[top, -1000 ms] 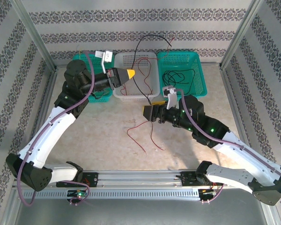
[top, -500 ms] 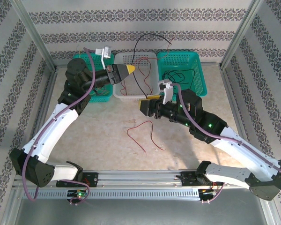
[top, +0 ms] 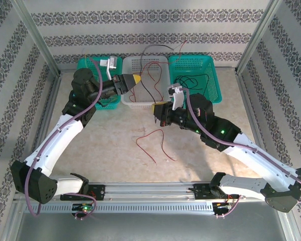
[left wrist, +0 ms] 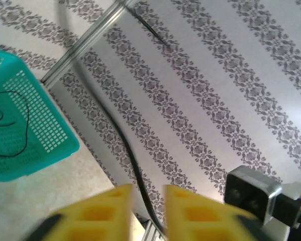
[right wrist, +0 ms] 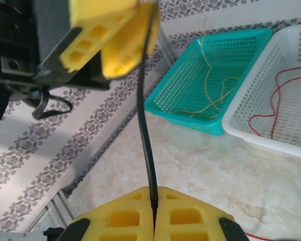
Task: Untangle the cables
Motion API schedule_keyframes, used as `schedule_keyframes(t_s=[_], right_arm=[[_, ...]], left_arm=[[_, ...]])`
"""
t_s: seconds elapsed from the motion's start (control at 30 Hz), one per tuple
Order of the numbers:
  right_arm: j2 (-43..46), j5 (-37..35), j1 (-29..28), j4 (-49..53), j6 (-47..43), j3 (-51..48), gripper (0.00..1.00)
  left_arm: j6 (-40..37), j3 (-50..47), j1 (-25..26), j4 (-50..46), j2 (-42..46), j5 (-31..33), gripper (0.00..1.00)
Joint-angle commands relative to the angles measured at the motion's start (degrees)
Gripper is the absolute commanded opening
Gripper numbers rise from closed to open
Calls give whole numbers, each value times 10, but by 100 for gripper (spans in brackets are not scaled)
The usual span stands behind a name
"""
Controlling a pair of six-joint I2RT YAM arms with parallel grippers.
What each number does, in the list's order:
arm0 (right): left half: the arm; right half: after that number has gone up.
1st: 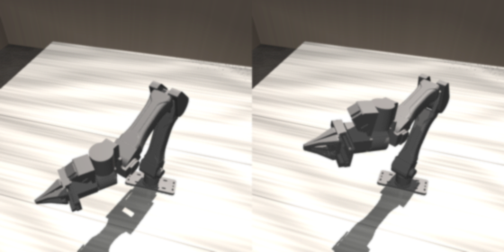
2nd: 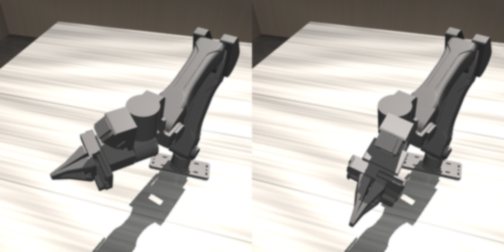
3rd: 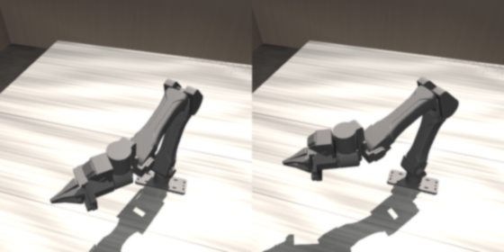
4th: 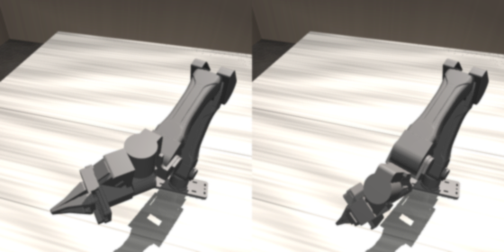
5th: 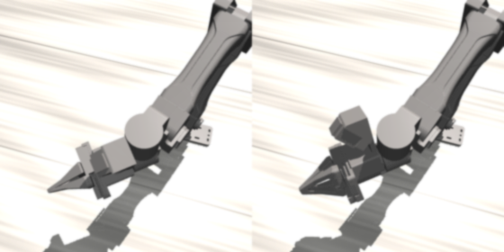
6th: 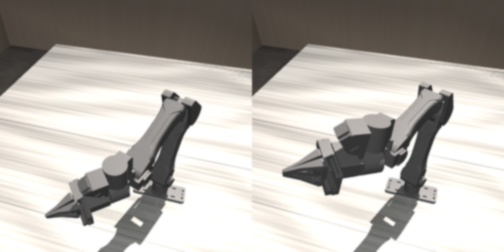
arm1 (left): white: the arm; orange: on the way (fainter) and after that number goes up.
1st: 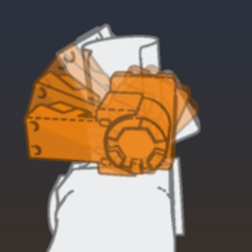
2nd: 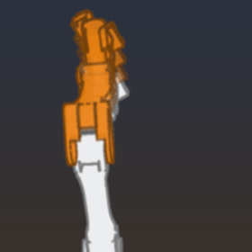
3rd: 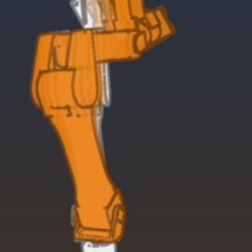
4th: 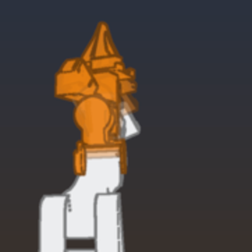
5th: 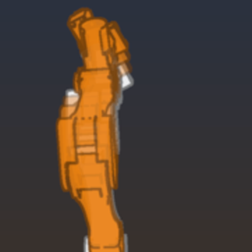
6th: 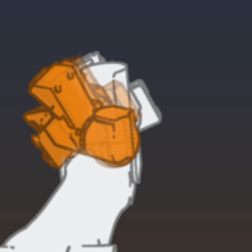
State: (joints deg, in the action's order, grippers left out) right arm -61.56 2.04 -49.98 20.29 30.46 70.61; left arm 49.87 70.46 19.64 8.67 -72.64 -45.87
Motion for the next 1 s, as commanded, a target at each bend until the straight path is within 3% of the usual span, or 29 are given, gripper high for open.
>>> schedule_keyframes(t_s=[0.0, 0.07, 0.17, 0.47, 0.8, 0.97], right_arm=[[4, -43, 21, 35, -18, 34, 0], [-4, -32, 58, 55, -13, 49, 0], [-35, -10, 135, 101, -20, 97, 0], [-250, 42, 353, 163, -50, 301, 0], [-501, 24, 430, 225, -91, 605, 0], [-601, 36, 440, 303, -97, 741, 31]], left_arm=[[-66, -27, -8, -63, 29, 54, 54], [-83, -53, -8, -81, 48, 84, 63], [-105, -83, -8, -108, 74, 118, 67], [-103, -190, -7, -135, 147, 140, 64], [-78, -276, -1, -159, 197, 154, 68], [-86, -279, 1, -176, 193, 145, 68]])
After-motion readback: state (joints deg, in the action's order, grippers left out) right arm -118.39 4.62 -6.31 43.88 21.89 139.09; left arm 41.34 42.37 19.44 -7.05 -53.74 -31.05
